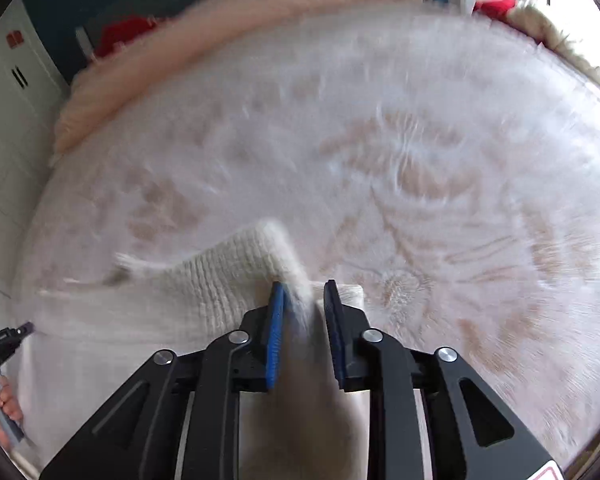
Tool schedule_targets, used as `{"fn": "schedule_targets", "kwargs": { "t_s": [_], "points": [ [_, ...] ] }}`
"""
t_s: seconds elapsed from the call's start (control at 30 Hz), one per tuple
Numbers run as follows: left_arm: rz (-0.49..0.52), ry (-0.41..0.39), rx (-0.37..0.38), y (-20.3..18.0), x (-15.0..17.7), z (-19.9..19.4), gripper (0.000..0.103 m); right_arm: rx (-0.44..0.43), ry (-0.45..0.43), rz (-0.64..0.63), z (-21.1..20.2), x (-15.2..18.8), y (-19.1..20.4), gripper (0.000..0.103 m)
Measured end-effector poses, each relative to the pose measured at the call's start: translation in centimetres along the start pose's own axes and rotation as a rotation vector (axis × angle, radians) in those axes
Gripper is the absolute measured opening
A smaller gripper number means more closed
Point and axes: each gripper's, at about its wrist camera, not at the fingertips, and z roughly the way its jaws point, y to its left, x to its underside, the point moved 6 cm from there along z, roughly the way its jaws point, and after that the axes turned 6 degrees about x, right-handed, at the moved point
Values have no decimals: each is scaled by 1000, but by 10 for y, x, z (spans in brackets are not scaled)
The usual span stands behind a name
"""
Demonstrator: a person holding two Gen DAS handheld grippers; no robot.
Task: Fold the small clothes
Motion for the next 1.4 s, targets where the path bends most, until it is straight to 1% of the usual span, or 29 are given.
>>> {"fn": "schedule_targets", "kwargs": {
  "t_s": [0.07,0.1,0.17,0.2,0.27,0.3,0.37,0.4,0.43,0.47,0.5,0.53,0.57,0.6,0.63,0.67,0.7,0.73,0.8,0.87,1.0,1.07,1.1,1.13,1.17,1.23,1.3,1.37,1.4],
  "points": [
    [19,-54,9,-11,11,-36,22,-27,-75,-45,-40,6,12,26],
    [31,-78,28,-17,19,-50,30,-73,-85,-65,-62,19,23,28],
    [53,-116,95,-36,50,-82,40,-160,-71,-102,-86,49,47,28],
    [72,-111,130,-45,69,-90,42,-195,-57,-137,-97,74,62,28],
    [105,-74,131,-55,104,-86,42,-222,-15,-215,-101,122,87,26],
    [121,-42,116,-53,121,-78,42,-200,-1,-241,-96,136,89,25],
    [110,26,59,-37,149,-56,39,-101,50,-273,-73,165,79,21],
    [79,18,76,-28,155,-52,36,-45,85,-273,-58,177,66,16],
    [56,-29,112,-21,157,-57,35,-63,97,-252,-56,184,58,16],
    [45,-36,120,-19,156,-62,33,-90,93,-216,-62,184,52,17],
    [29,-34,123,-18,155,-68,34,-106,105,-174,-71,181,46,23],
    [-12,-42,138,-16,155,-81,35,-111,104,-142,-80,178,39,36],
    [-45,-59,154,-13,157,-90,45,-117,93,-109,-88,175,33,46],
    [-92,-86,171,-8,158,-102,63,-124,76,-60,-99,173,22,65],
    [-141,-116,178,-1,161,-113,73,-132,69,-18,-104,172,11,72],
    [-209,-159,172,11,167,-124,88,-145,73,18,-107,173,1,72],
    [-254,-181,163,22,173,-129,90,-159,100,67,-105,176,-14,72],
    [-273,-178,167,30,176,-127,90,-161,119,95,-101,179,-21,73],
    [-341,-108,160,43,184,-111,90,-179,182,190,-86,186,-40,73],
    [-412,-85,199,49,182,-98,90,-218,218,268,-76,187,-48,73],
    [-482,-82,247,49,159,-75,90,-293,214,441,-54,162,-58,77],
    [-539,-66,251,52,149,-63,87,-313,203,497,-47,151,-58,77],
    [-551,-74,252,52,146,-61,65,-319,196,504,-44,145,-55,64],
    [-542,-76,260,50,140,-61,43,-307,193,487,-42,139,-51,27],
    [-528,-52,239,48,137,-60,25,-308,195,465,-43,134,-46,24],
    [-522,-63,258,47,133,-73,20,-319,141,420,-64,120,-33,19],
    [-467,-82,260,47,129,-100,15,-314,92,338,-96,115,-28,17],
    [-454,-69,282,48,137,-128,13,-314,89,280,-119,117,-26,17],
    [-444,-53,284,50,146,-140,12,-293,100,241,-130,124,-28,17]
  ]
}}
